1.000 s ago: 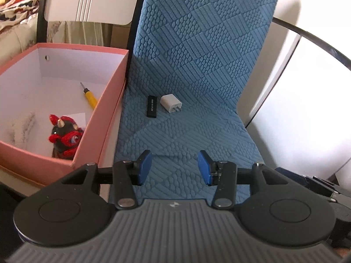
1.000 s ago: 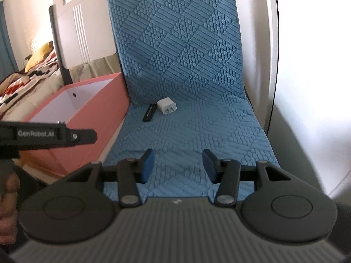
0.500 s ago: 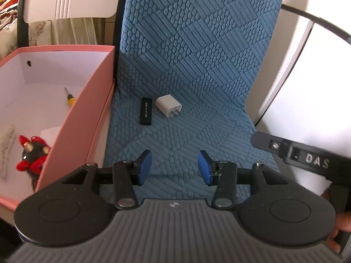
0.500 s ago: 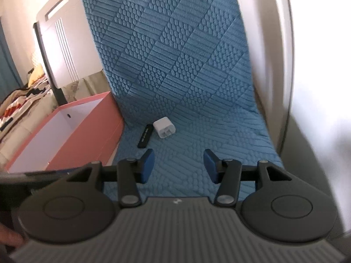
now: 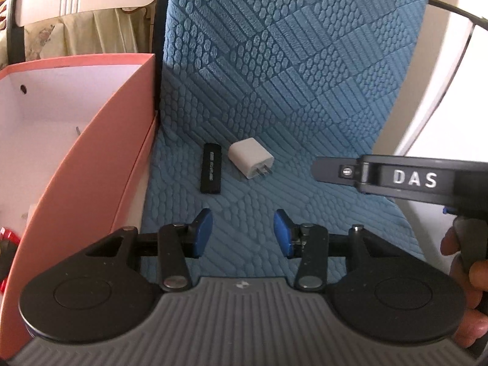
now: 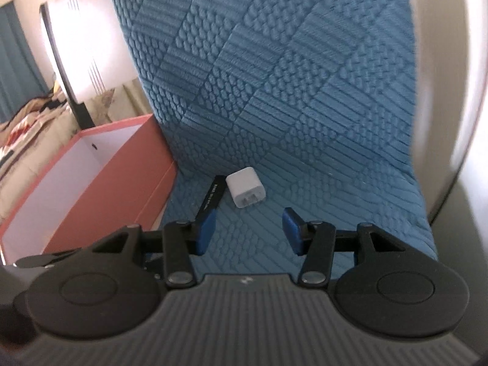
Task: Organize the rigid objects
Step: 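Close the right gripper on the small white charger while the left gripper approaches the black USB stick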
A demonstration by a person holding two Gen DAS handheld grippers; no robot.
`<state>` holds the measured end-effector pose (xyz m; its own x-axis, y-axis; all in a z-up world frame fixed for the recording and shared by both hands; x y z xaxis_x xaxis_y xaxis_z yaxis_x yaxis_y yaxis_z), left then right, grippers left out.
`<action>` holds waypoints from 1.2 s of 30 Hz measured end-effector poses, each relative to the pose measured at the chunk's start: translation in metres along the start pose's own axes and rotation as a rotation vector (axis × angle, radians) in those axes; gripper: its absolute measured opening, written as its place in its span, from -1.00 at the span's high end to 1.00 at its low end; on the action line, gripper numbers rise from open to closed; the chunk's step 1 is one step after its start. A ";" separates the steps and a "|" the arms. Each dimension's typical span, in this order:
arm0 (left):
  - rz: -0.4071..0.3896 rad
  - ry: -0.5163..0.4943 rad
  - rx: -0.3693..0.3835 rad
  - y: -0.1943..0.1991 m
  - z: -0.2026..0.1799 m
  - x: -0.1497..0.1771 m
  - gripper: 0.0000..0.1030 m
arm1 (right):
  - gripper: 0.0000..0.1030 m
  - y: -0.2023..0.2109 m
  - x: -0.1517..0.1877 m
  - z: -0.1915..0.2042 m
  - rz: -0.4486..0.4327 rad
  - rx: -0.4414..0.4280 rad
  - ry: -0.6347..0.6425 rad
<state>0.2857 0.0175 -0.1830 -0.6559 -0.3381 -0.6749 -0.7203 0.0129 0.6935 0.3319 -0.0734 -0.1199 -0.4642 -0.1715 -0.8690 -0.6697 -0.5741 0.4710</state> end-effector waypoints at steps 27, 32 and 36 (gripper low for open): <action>-0.029 0.028 -0.110 -0.099 0.028 -0.020 0.30 | 0.13 -0.125 -0.024 0.008 0.135 -0.004 0.130; -0.034 0.006 -0.101 -0.100 0.025 -0.021 0.47 | 0.13 -0.135 -0.025 0.008 0.135 -0.019 0.138; -0.038 -0.004 -0.100 -0.099 0.023 -0.020 0.48 | 0.13 -0.141 -0.023 0.006 0.135 -0.038 0.127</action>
Point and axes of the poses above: each gripper's, at about its wrist camera, not at the fingertips, and y roughly against the way its jaws point, z to its left, x to its underside, the point moved 7 cm from there along -y, roughly the way its jaws point, and after that the axes turned 7 degrees about y, right-handed, at the moved point
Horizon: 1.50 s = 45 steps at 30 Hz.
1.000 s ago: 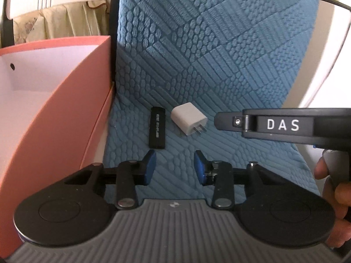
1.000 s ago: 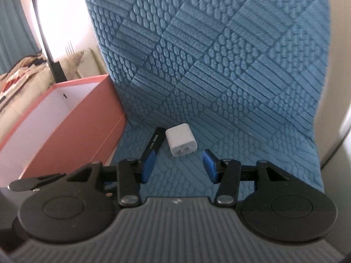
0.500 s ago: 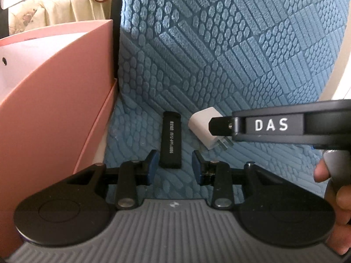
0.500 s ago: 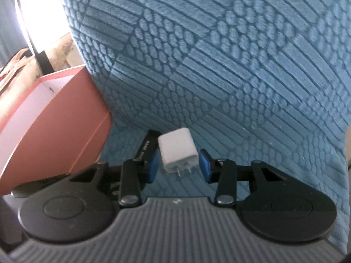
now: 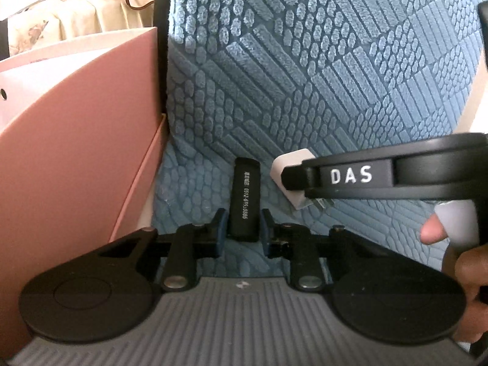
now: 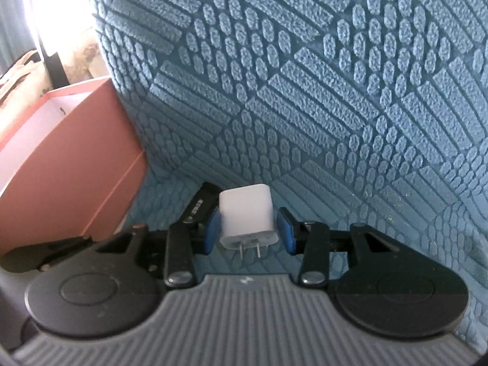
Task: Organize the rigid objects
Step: 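Close the right gripper on the small white charger while the left gripper approaches the black USB stick, then close the left gripper on the black USB stick, then lift the USB stick with the left gripper while the right gripper carries the small charger to the pink box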
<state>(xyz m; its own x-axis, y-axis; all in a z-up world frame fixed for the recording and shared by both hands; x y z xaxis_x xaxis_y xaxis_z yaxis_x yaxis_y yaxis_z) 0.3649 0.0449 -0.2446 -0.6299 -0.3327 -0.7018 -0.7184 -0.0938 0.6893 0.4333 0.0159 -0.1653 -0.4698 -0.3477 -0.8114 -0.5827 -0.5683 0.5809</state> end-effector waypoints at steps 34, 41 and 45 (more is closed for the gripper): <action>0.076 0.012 0.054 0.092 0.010 0.057 0.49 | 0.12 0.077 0.067 -0.001 0.102 0.100 -0.104; 0.093 0.013 0.073 0.117 0.011 0.074 0.48 | 0.12 0.119 0.106 0.024 0.108 0.135 -0.163; 0.109 0.011 0.086 0.134 0.013 0.085 0.49 | 0.12 0.134 0.123 0.034 0.111 0.158 -0.167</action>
Point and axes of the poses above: each gripper's, at about its wrist camera, not at the fingertips, and y roughly against the way its jaws point, z to its left, x to its underside, the point moved 7 cm from there along -y, roughly the way its jaws point, and after that the axes turned 7 degrees about y, right-handed, at the moved point
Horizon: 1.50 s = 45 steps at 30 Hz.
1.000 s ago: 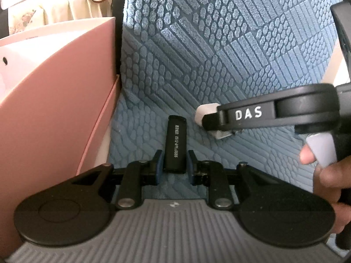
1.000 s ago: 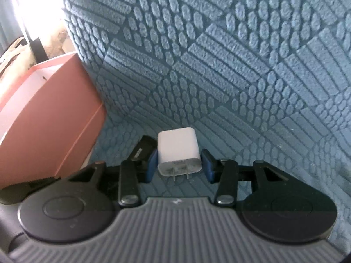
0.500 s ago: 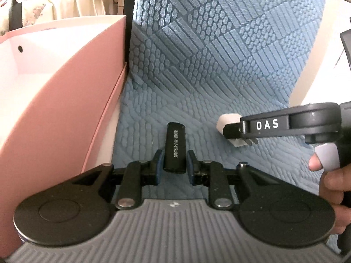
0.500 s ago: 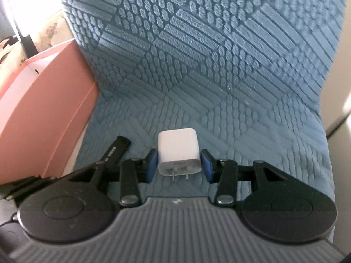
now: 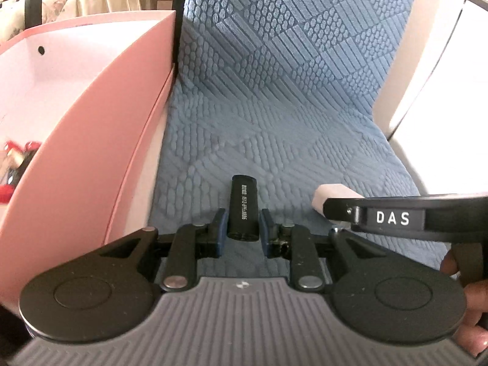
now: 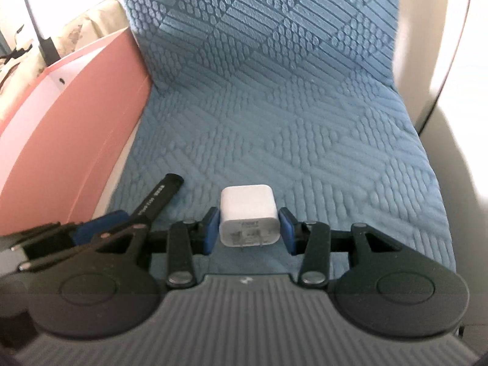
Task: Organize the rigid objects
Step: 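Lift the USB stick with the left gripper while the right gripper carries the small charger to the pink box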
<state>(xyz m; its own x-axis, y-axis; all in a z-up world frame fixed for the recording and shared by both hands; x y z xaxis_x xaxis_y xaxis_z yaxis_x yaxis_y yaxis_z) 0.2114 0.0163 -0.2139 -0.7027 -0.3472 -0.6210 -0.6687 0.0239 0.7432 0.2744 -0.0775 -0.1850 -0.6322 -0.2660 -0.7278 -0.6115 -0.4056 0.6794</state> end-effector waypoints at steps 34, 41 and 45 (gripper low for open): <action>0.134 0.053 0.080 0.031 0.011 0.047 0.46 | 0.12 0.039 0.078 0.027 -0.024 0.076 0.037; 0.110 0.023 0.056 0.027 0.008 0.044 0.46 | 0.12 0.040 0.073 0.025 -0.041 0.072 0.024; 0.097 -0.016 0.036 0.023 0.005 0.043 0.46 | 0.12 0.041 0.071 0.024 -0.052 0.079 0.030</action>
Point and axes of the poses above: each gripper's, at about its wrist camera, not at the fingertips, and y roughly against the way its jaws point, z to its left, x to its underside, the point moved 7 cm from there along -y, roughly the way its jaws point, and after that the axes turned 7 degrees about y, right-handed, at the moved point
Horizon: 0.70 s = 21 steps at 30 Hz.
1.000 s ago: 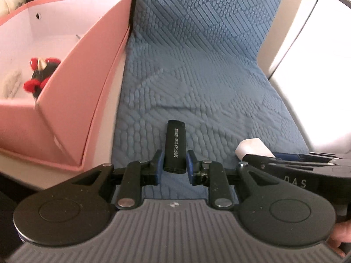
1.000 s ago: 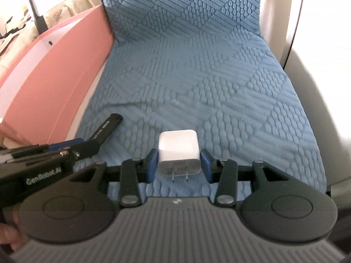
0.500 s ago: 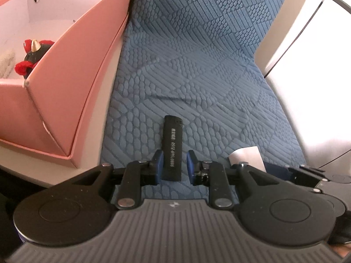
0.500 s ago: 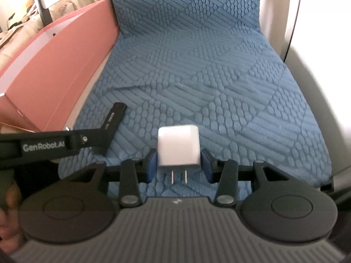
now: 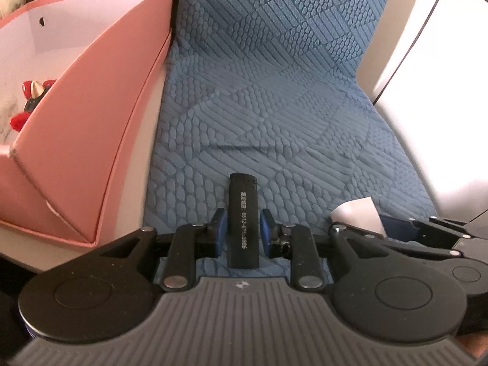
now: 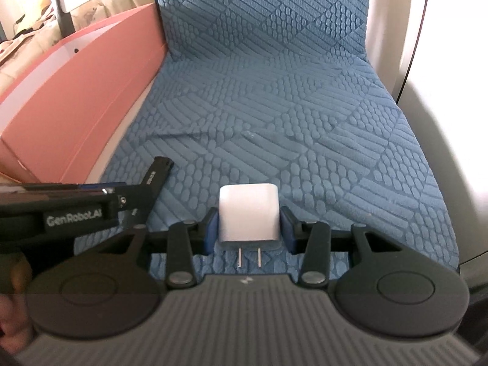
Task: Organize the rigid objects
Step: 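Lift the USB stick with the left gripper while the right gripper carries the small charger to the pink box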
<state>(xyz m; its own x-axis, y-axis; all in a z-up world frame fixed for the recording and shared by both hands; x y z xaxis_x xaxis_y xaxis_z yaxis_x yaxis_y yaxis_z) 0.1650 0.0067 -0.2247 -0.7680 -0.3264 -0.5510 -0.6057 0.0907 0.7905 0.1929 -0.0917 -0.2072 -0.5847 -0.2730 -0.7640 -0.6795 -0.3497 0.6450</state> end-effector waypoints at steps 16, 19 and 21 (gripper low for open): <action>-0.021 -0.080 -0.013 -0.012 -0.007 0.003 0.49 | 0.12 -0.008 -0.002 -0.001 -0.002 0.042 0.018; -0.026 -0.061 -0.015 -0.011 -0.004 0.002 0.49 | 0.12 -0.008 -0.002 -0.002 -0.006 0.040 0.019; -0.033 -0.042 -0.010 -0.008 -0.002 0.000 0.49 | 0.12 -0.008 -0.002 -0.002 -0.010 0.040 0.020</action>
<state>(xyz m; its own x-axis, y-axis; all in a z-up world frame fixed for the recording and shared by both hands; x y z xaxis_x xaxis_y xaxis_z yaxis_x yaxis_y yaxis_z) 0.1707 0.0041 -0.2305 -0.7561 -0.2888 -0.5873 -0.6286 0.0707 0.7745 0.2002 -0.0900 -0.2111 -0.5694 -0.2877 -0.7701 -0.7025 -0.3161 0.6376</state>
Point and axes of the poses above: each gripper's, at about its wrist camera, not at the fingertips, and y roughly against the way its jaws point, z to its left, x to its underside, the point moved 7 cm from there along -y, roughly the way its jaws point, and after that the axes turned 7 degrees about y, right-handed, at the moved point
